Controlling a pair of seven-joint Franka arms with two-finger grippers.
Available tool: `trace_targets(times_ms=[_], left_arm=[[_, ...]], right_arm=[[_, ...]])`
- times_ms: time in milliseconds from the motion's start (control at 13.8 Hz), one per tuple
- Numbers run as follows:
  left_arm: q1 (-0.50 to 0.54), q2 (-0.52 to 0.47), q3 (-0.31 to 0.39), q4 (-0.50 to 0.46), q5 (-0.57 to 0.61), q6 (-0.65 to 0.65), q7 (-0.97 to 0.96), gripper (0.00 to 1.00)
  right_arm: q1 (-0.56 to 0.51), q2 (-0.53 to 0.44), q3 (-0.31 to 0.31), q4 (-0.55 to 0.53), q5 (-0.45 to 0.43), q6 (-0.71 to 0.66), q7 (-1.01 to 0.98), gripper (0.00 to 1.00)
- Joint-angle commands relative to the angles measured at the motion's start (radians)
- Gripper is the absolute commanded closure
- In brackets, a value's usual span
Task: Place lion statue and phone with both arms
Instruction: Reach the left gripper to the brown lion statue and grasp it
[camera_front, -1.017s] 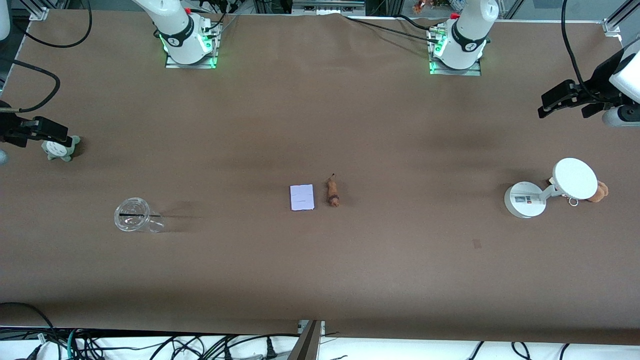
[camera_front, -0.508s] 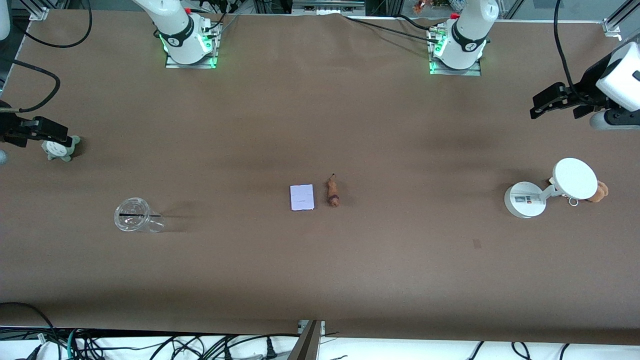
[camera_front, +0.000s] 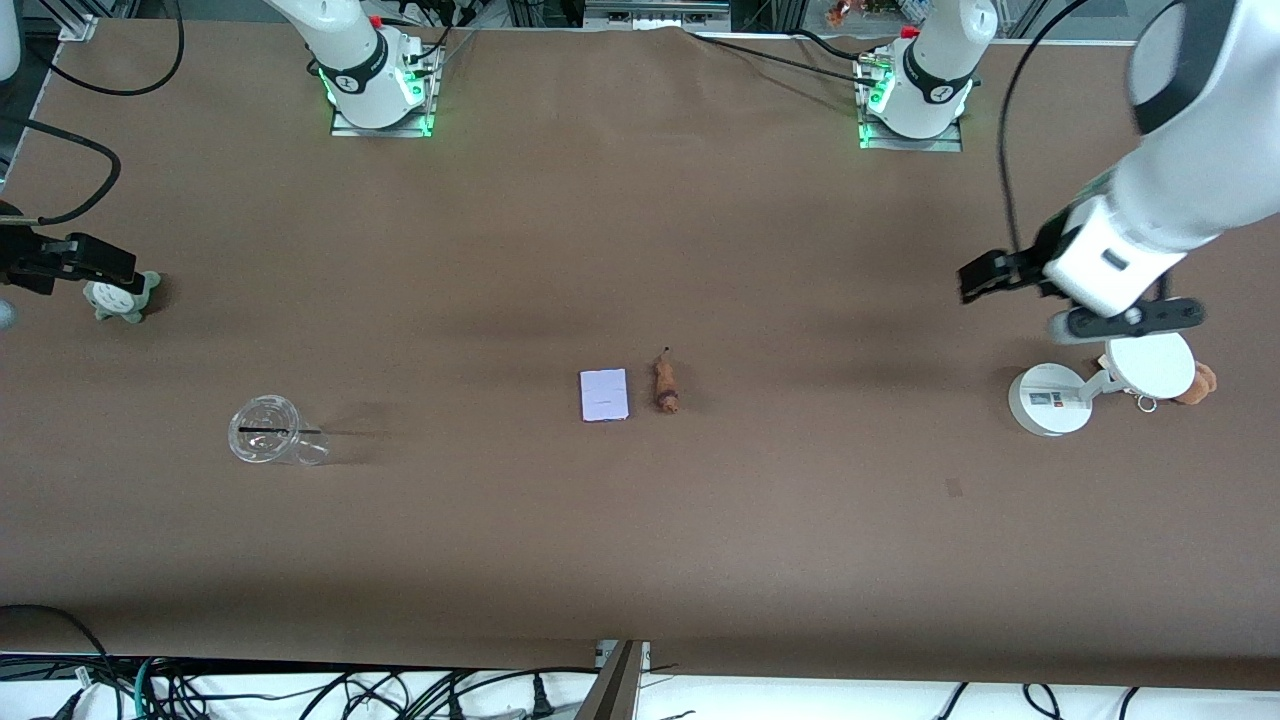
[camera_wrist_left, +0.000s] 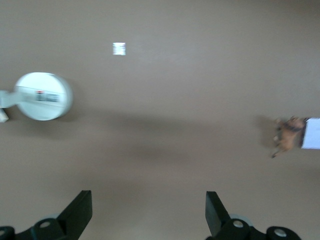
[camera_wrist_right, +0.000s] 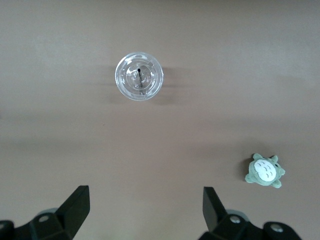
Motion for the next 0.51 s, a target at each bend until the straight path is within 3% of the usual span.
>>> trace_targets(times_ms=[0, 145, 436], left_arm=[[-0.054, 0.087, -0.081, 0.014, -0.010, 0.114, -0.224, 0.00], [-0.152, 0.167, -0.083, 0.026, -0.008, 0.223, -0.369, 0.00], [-0.294, 0.375, -0.073, 0.161, 0.036, 0.351, -0.590, 0.00]], right_arm=[[-0.002, 0.004, 0.000, 0.016, 0.010, -0.002, -0.007, 0.00], [-0.002, 0.009, -0.001, 0.016, 0.010, -0.002, -0.016, 0.00], [0.000, 0.016, -0.001, 0.016, 0.012, -0.003, -0.025, 0.00]])
